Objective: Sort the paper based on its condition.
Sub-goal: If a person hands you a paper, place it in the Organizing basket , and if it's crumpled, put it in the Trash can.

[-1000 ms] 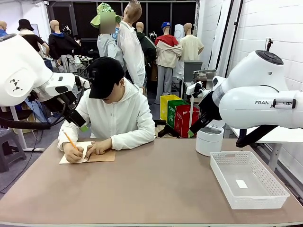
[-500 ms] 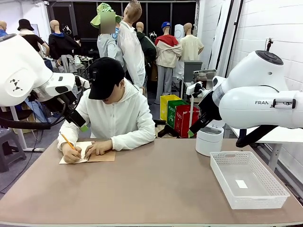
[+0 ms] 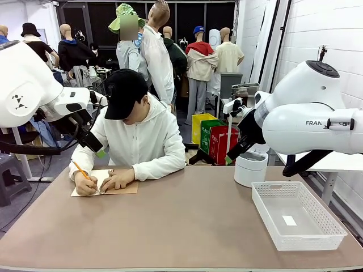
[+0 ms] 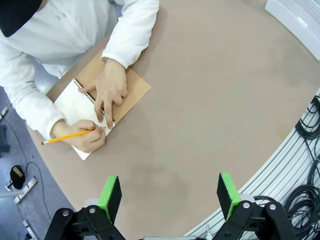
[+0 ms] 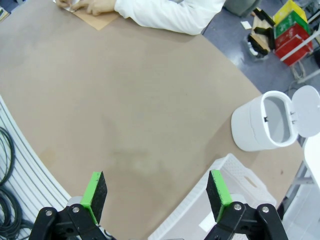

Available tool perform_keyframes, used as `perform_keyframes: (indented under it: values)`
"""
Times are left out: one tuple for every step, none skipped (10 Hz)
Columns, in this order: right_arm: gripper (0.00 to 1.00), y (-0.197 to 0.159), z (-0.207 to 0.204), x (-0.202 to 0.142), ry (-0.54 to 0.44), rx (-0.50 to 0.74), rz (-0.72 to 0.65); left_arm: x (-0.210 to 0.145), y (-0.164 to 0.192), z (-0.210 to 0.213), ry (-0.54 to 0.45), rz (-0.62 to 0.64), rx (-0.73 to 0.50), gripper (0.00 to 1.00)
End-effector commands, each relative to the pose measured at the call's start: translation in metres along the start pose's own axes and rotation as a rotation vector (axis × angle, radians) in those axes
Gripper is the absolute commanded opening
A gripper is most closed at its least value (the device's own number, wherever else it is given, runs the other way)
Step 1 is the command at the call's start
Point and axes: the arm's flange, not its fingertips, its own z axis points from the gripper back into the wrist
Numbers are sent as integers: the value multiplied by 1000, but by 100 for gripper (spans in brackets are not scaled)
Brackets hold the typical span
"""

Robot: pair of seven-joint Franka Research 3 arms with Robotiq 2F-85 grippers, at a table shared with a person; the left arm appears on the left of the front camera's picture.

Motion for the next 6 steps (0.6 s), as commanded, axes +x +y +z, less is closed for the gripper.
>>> perform_keyframes:
  values:
    - [100,0,0,0,-1,4,0,0,-1,1,-6,-9,-18,100]
    - [100,0,0,0,-1,4,0,0,-1,1,-6,-9,-18,100]
    - [100,0,0,0,-1,4,0,0,-1,1,-6,-9,-18,100]
    - [100,0,0,0,-1,4,0,0,-1,1,-6,-9,-18,100]
    - [100,0,0,0,-1,4,0,0,-1,1,-6,-9,-18,100]
    - [100,0,0,0,-1,4,0,0,-1,1,-6,-9,-18,100]
